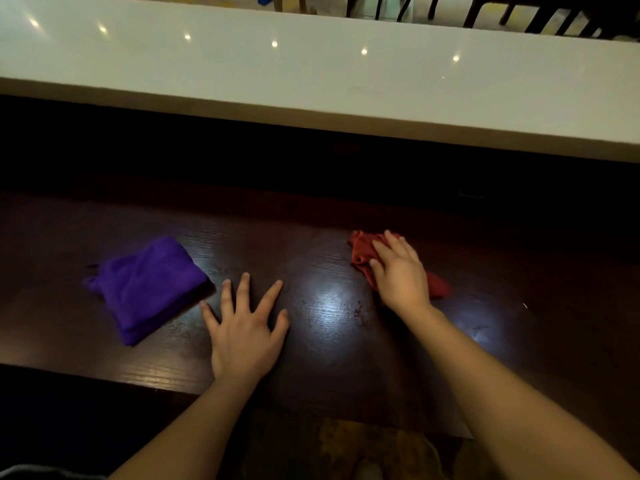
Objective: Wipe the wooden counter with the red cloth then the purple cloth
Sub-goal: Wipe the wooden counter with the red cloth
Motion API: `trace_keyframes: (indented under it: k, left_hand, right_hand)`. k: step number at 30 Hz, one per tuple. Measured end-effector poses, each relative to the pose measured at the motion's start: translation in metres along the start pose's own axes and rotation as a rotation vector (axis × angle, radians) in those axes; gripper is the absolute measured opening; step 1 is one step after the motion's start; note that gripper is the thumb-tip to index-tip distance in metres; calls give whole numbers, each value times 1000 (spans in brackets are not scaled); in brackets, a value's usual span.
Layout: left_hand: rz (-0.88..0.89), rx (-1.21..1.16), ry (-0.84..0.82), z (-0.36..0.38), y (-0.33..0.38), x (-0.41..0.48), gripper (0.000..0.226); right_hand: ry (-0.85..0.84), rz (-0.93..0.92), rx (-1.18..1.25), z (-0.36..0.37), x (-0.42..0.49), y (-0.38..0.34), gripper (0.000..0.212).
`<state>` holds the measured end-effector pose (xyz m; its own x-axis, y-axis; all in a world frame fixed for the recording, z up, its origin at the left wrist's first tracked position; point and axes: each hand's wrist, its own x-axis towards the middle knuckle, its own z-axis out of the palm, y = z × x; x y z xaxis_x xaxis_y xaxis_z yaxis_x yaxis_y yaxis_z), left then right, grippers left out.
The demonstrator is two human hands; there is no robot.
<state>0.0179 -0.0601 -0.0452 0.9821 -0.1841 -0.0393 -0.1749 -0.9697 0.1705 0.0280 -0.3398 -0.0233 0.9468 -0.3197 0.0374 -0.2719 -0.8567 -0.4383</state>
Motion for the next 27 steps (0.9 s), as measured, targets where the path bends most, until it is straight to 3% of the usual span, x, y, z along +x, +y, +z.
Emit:
trace_keyframes:
  k: [7,15,22,24,27]
  left_hand:
    - [3,-4,13,0,1,0,58]
    - [-9,-3,14,-1,2,0,57]
    - [-15,-8,17,-1,1,0,59]
    - [-15,-9,15,-2,1,0,59]
    - [-17,-17,20,-4,2,-1,58]
  right_hand:
    - [-198,-394,-97,-8,-35,6,41]
    - [-66,15,-116,-2,47,-9,43]
    - [-240,-520,-89,18,-75,-49,47]
    - [-243,-557,-103,11,-93,-31,47]
    - [-136,-400,-160,0,-66,3,46]
